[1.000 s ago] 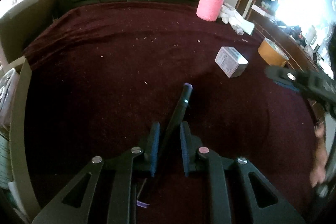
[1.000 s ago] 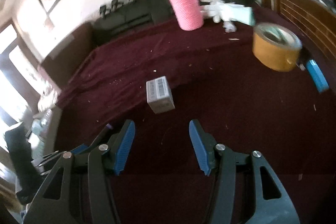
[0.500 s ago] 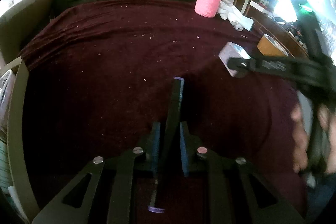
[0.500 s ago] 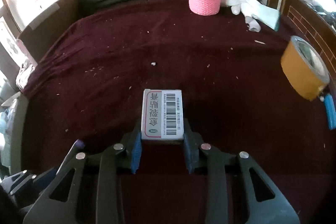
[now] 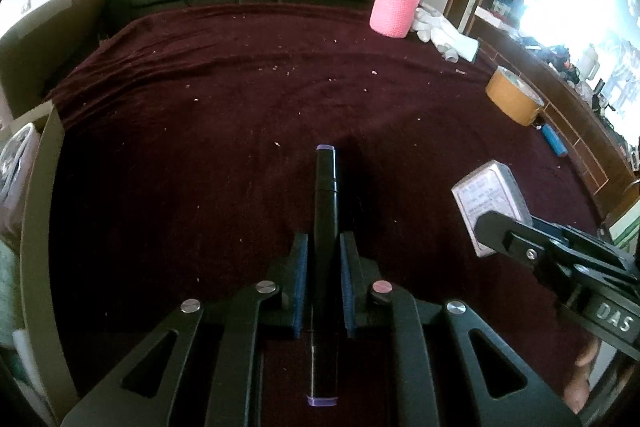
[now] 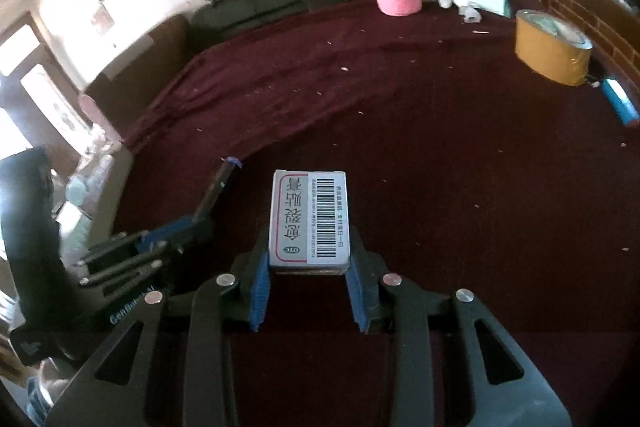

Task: Organize objects
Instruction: 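Lift the white barcode box with the right tool while the left tool lifts a black marker, then carry the barcode box and black marker over the cardboard tray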

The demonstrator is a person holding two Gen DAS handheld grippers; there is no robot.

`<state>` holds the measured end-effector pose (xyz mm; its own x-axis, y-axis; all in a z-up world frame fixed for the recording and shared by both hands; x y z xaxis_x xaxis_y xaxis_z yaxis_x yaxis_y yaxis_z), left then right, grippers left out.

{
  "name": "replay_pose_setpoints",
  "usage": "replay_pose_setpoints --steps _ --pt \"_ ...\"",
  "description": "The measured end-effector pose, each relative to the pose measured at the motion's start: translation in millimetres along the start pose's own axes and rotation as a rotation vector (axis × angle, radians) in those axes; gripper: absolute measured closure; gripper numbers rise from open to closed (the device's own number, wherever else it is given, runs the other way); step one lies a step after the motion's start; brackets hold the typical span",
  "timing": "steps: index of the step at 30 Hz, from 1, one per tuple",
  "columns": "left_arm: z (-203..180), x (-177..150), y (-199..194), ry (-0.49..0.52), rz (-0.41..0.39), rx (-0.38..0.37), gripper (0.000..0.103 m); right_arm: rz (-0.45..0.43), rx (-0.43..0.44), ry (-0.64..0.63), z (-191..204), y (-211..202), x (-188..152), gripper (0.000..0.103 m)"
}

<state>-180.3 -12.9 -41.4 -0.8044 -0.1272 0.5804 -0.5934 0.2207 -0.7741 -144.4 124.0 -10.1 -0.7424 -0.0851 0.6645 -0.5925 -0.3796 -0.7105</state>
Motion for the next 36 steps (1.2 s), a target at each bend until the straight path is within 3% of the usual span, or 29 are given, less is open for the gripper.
replay_pose_setpoints --steps 4,12,23,36 --pt "-4.5 -3.2 -7.5 0.004 -0.038 0.044 0.091 -0.006 0.004 -0.049 4.0 -1.8 3.2 0.072" --pt "-11.4 -14.3 -24.1 0.029 -0.087 0.114 0.091 0.009 0.013 -0.031 0.4 -2.0 1.7 0.072" --pt "0.3 -20.7 -72.0 0.012 -0.218 0.18 0.091 0.021 0.011 -0.076 11.4 2.8 -3.3 0.072" --pt "10.5 -27.2 -101.7 0.025 -0.309 0.249 0.091 0.002 0.03 -0.158 35.1 -1.0 -5.5 0.072"
Point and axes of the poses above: each gripper's, at about its wrist camera, not at the fingertips, and y roughly the way its jaws point, z to its left, x to its top, the point moved 8 cm from there along y, roughly the way its jaws point, and after that the axes turned 9 degrees about -y, right-handed, at the moved point
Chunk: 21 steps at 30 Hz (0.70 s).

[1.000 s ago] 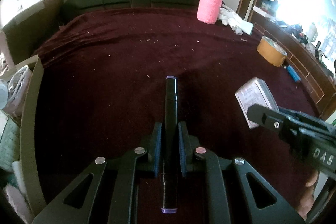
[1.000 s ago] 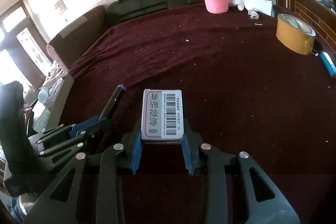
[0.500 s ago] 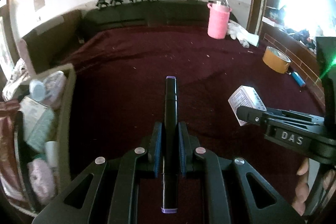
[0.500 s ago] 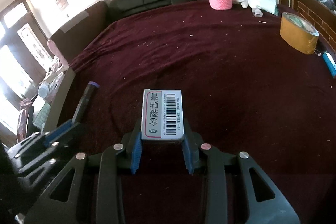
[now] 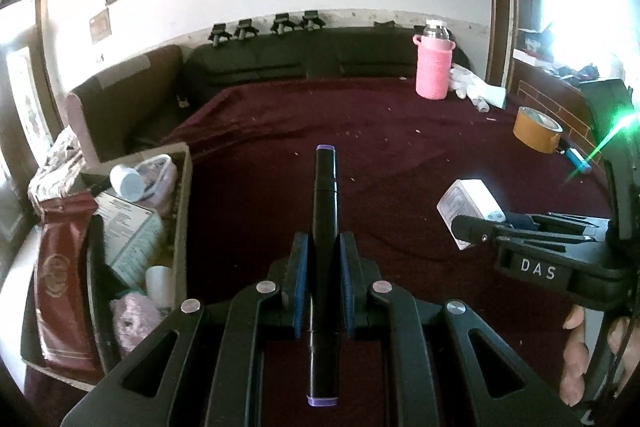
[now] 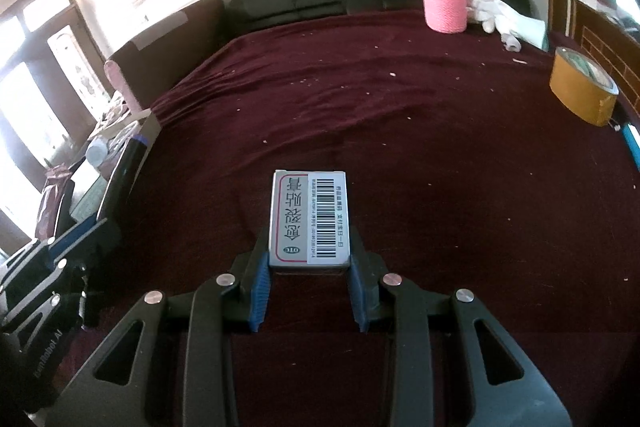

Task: Organize objects
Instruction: 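Carry the barcode box and black marker over the cardboard tray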

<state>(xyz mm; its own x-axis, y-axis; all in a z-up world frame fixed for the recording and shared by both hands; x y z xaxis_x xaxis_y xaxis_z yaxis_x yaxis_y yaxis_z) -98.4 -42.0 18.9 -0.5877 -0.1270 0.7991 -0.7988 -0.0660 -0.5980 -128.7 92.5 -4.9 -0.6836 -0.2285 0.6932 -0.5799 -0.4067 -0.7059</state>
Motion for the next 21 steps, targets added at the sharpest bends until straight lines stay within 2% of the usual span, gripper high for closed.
replay_pose_setpoints --steps 21 --pt "4.9 10.3 -33.8 0.023 -0.108 0.047 0.091 -0.032 0.043 -0.048 19.6 -7.9 2.7 0.072"
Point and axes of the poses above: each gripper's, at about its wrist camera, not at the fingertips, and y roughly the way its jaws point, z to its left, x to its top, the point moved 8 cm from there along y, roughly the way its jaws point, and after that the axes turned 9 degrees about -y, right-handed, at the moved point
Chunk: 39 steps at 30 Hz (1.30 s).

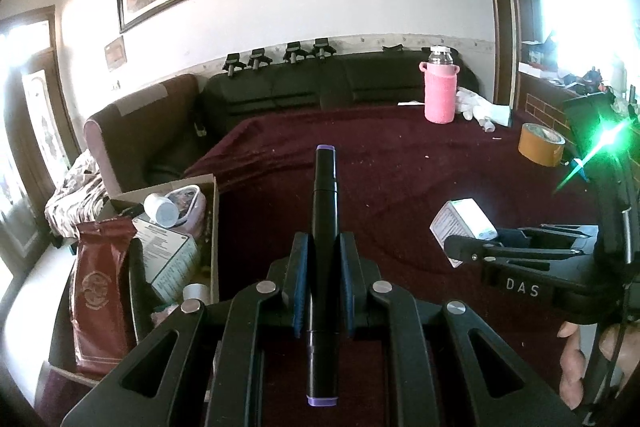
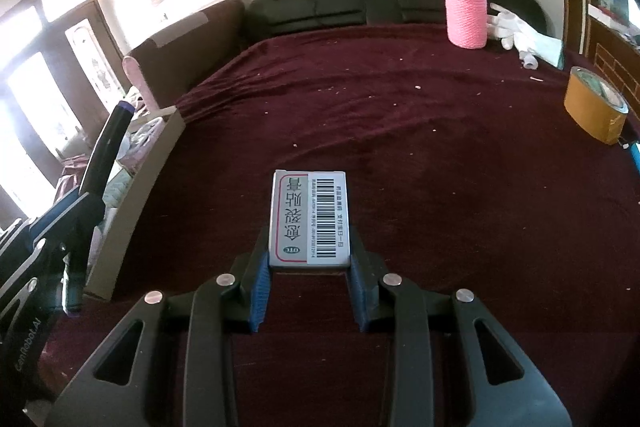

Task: Organize objects
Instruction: 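Carry the barcode box and black marker over the cardboard tray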

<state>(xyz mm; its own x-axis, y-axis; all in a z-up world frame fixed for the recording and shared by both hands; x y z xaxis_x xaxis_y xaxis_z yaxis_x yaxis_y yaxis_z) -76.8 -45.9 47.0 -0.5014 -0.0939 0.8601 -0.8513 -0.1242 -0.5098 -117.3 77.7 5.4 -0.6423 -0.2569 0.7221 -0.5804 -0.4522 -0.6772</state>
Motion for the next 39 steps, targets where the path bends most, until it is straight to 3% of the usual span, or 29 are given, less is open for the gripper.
replay_pose_setpoints --steps 13,19,22,25,27,30,34,36,39 --pt "22.9 11.0 -22.8 -0.016 -0.064 0.01 0.091 -0.025 0.062 -0.002 23.0 -9.8 6.1 0.072" --pt "28.8 5.1 -17.5 -0.023 -0.027 -0.006 0.091 -0.035 0.054 0.003 27.3 -13.5 7.3 0.072" --pt "32.6 3.4 -10.0 -0.095 0.059 -0.114 0.089 -0.03 0.044 0.021 20.2 -11.5 5.8 0.072" --pt "33.7 -7.7 12.8 -0.137 0.259 -0.218 0.085 -0.024 0.045 0.054 9.5 -8.9 4.3 0.072" --pt "30.0 -16.5 22.2 -0.15 0.34 -0.26 0.085 -0.022 0.049 0.066 4.4 -7.5 2.9 0.072" --pt "13.7 -27.3 31.9 -0.078 0.394 -0.238 0.082 -0.021 0.061 0.073 1.2 -7.5 2.2 0.072" --pt "4.9 -33.4 43.4 -0.027 0.411 -0.153 0.057 -0.033 0.073 0.079 -4.1 -11.7 4.2 0.072" --pt "3.6 -35.6 48.4 0.001 0.409 -0.115 0.057 -0.036 0.078 0.084 -5.0 -13.6 3.8 0.072" --pt "2.6 -47.2 55.7 -0.007 0.445 -0.119 0.057 -0.034 0.089 0.095 -5.2 -14.7 3.4 0.072"
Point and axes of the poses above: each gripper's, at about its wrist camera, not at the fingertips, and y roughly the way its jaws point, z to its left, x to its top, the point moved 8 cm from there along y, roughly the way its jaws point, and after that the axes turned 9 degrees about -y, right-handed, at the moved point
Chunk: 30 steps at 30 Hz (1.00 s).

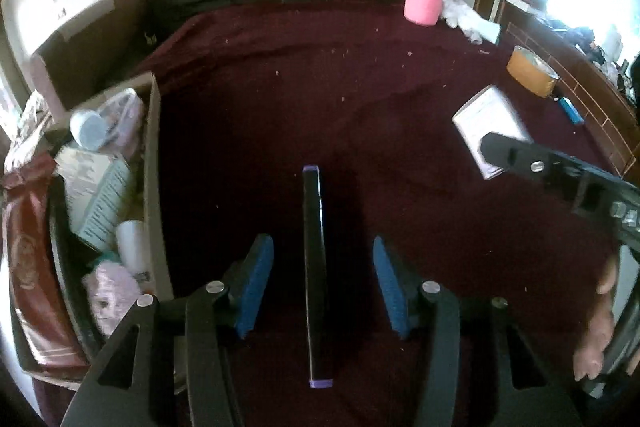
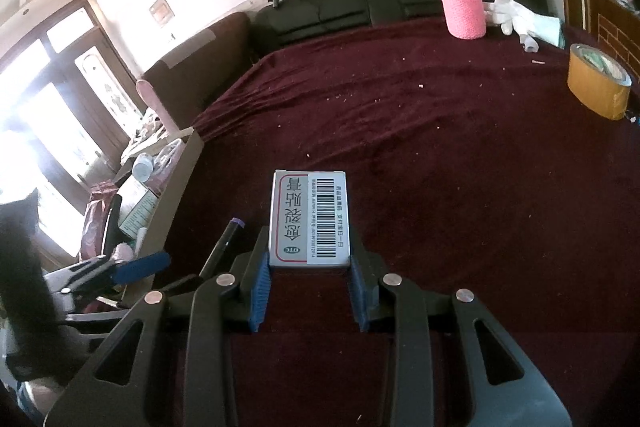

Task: Organize objects
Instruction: 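Carry the barcode box and black marker over the cardboard tray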

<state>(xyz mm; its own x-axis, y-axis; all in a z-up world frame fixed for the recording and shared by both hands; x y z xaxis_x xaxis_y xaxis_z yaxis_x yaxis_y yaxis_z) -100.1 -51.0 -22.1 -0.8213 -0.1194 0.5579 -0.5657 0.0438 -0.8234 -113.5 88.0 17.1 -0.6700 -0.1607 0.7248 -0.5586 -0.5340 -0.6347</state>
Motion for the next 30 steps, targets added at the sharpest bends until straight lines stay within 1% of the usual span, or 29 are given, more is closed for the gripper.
replay_pose_setpoints --steps 6,8,9,10,12,17,19,25,30 --pt "1.8 -5.1 19.7 -0.013 0.037 -0.009 0.058 -0.013 0.01 -0.002 2.8 -4.7 2.2 0.072" --pt "1.7 -6.5 25.3 -0.013 0.043 -0.012 0.076 -0.013 0.014 0.001 2.0 -4.9 2.3 0.072" --pt "2.0 -6.1 24.6 0.005 0.024 0.014 0.086 -0.012 0.013 0.002 1.5 -4.7 2.2 0.072" --pt "0.7 -7.3 24.7 0.018 0.023 0.015 0.09 -0.011 0.013 0.004 1.0 -4.3 2.0 0.072" --pt "-0.8 -9.1 22.7 0.03 0.012 0.01 0.091 -0.008 0.012 0.007 0.2 -3.8 2.1 0.072" --pt "-1.8 -12.1 16.7 -0.001 0.001 -0.034 0.091 -0.006 0.01 0.005 0.3 -2.7 2.1 0.072" --pt "-5.9 -8.3 12.0 -0.004 -0.014 -0.043 0.091 -0.006 0.011 0.004 0.5 -2.5 2.2 0.072" --pt "-5.8 1.6 -11.7 -0.025 -0.057 -0.078 0.091 -0.002 0.011 0.0 1.5 -1.9 1.0 0.072" --pt "3.1 11.7 -36.2 -0.055 -0.106 -0.099 0.091 0.001 0.013 -0.005 3.0 -0.8 -0.2 0.072"
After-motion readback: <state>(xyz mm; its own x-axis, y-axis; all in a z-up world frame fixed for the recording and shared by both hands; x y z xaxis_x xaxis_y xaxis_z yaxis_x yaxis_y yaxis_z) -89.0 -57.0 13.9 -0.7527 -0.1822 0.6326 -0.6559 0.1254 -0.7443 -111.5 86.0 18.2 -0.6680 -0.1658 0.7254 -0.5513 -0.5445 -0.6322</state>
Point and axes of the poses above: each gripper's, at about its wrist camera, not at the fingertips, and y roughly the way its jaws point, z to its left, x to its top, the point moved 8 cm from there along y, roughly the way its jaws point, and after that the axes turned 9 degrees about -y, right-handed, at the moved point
